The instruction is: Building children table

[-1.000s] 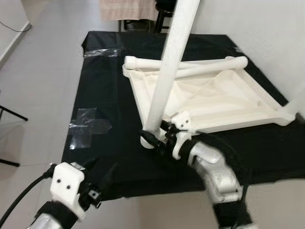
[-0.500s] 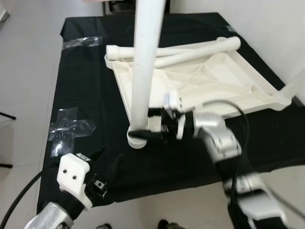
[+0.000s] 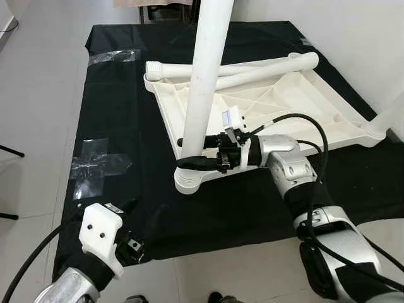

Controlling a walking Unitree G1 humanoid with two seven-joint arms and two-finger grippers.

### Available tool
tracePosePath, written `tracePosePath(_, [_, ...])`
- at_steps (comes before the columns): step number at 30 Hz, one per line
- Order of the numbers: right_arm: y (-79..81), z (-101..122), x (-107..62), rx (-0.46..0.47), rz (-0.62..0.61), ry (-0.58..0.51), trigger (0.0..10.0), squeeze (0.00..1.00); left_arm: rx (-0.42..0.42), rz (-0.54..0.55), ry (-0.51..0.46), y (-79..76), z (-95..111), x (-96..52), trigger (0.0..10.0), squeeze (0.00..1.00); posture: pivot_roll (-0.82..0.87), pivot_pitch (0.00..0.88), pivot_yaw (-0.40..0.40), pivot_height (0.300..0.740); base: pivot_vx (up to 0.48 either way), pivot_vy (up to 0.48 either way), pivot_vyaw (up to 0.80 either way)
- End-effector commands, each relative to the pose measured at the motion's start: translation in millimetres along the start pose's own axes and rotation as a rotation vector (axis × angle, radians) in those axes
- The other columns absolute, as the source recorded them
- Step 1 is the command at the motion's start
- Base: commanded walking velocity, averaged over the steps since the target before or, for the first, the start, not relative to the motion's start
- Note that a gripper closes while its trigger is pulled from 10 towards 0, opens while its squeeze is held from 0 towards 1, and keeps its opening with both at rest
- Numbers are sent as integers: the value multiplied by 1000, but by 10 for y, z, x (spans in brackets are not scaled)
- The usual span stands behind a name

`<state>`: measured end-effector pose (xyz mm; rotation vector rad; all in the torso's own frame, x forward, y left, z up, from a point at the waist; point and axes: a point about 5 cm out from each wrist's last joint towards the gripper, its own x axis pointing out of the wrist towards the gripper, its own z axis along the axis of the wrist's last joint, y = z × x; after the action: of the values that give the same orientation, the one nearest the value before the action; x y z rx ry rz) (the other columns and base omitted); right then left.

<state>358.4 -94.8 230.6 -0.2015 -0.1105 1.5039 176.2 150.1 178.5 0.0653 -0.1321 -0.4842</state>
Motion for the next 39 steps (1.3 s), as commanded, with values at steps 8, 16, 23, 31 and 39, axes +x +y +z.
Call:
tracePosePath(8, [351,-622,-133,119,-681,110,0,0,-7,6,33,-11,-37,-55,10000,0,198,246,-107,740,0,0,0])
tracePosePath(16, [614,-701,-8,182,-847,171,0,0,3,3,50,49,-54,-87,10000,0,182,217,-100,740,0,0,0])
tracePosePath(23, [438,-320,200,153,-608,-29,10000,1000,4,31,41,68,-62,-87,10000,0,186,200,-99,740,0,0,0])
tracePosePath(31, [585,163,282,0,-217,-180,10000,0,11,32,35,91,-51,-66,10000,0,195,189,-101,740,0,0,0])
tracePosePath(39, [231,142,240,-37,-96,-92,10000,0,11,33,25,93,-42,-36,10000,0,200,188,-109,740,0,0,0])
